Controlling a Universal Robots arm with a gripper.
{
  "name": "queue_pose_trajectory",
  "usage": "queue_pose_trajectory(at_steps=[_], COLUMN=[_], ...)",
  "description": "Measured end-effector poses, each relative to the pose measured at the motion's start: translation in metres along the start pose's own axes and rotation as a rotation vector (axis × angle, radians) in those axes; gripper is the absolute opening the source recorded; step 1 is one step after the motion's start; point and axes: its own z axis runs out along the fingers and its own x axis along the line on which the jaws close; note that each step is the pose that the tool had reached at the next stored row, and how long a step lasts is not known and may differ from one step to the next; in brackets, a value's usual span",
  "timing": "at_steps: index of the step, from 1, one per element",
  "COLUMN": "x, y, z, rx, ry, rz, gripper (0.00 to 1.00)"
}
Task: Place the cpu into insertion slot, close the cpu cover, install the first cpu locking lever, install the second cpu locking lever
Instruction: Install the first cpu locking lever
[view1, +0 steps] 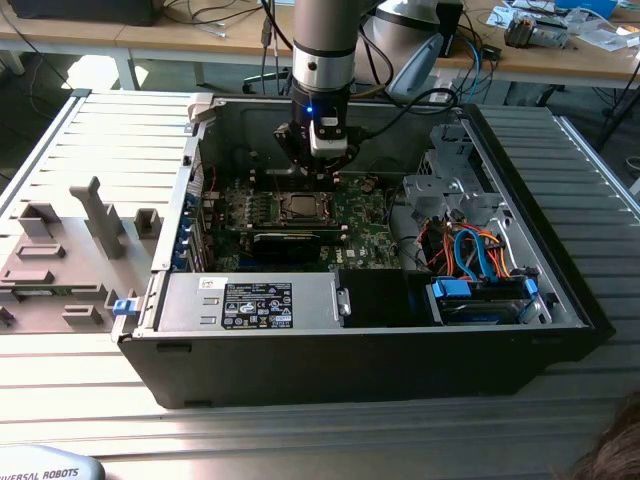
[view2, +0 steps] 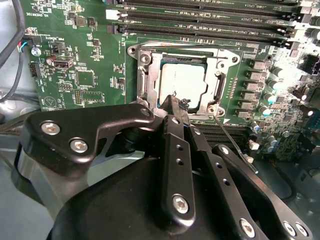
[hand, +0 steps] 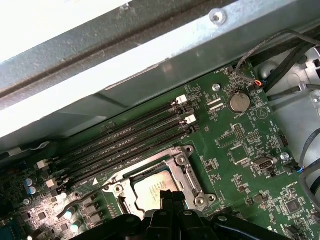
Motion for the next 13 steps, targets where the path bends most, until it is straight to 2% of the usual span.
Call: queue_pose_trajectory(at_steps=[13], x=[0.0], y=[0.0], z=[0.0], rx=[-0.0001], ry=[-0.0002], rz=[-0.018], gripper=[0.11])
